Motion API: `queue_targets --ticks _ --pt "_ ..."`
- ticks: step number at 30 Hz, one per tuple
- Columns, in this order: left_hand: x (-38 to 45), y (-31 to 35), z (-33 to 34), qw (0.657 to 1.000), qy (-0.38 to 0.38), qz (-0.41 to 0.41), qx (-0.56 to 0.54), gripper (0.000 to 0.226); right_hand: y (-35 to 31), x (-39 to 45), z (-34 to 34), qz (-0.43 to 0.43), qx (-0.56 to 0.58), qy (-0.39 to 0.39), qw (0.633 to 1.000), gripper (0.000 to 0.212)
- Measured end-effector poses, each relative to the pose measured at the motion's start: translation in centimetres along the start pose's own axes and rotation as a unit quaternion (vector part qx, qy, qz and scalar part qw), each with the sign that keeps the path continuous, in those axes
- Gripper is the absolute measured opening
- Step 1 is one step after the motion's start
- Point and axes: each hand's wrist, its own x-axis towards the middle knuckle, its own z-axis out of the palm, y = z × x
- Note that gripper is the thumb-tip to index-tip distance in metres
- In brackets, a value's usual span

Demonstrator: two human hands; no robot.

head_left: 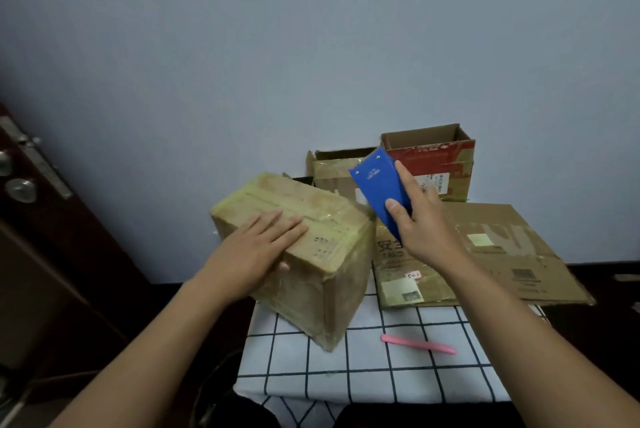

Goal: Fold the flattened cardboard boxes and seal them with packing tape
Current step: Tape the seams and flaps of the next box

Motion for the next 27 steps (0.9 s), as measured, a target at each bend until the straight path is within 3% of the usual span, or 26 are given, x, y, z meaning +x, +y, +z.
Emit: queue_targets --ticks 4,8,13,16,20,27 --pt "-1.3 0.1 1.5 0.991 0.002 -0.111 -0.069 0.085 -0.3 -1.1 1.4 0.002 -0.010 -0.019 1.000 0.061" --pt "-2.3 4.7 1.0 0.952 0.028 -0.177 -0.249 0.086 -0.5 -1.9 2.5 0.002 -0.016 -0.039 0.999 0.062" --pt "-0.8 9.7 2.3 0.926 0.124 -0.262 -0.243 0.063 -0.8 -2.2 2.9 0.002 -0.008 -0.037 0.999 0.062" --pt "-0.8 8.8 3.4 0.924 0.155 -0.229 -0.264 0.053 -0.7 -2.5 2.3 -0.008 -0.001 -0.041 0.999 0.061" --pt "-1.8 5.5 4.5 0.927 0.221 -0.113 -0.281 0.049 -0.4 -2.6 1.1 -0.018 -0.001 -0.033 0.999 0.062" --pt "-3.0 2.1 6.1 0.937 0.164 -0.087 -0.296 0.052 -1.6 -2.9 -0.2 -0.058 0.000 -0.037 0.998 0.063"
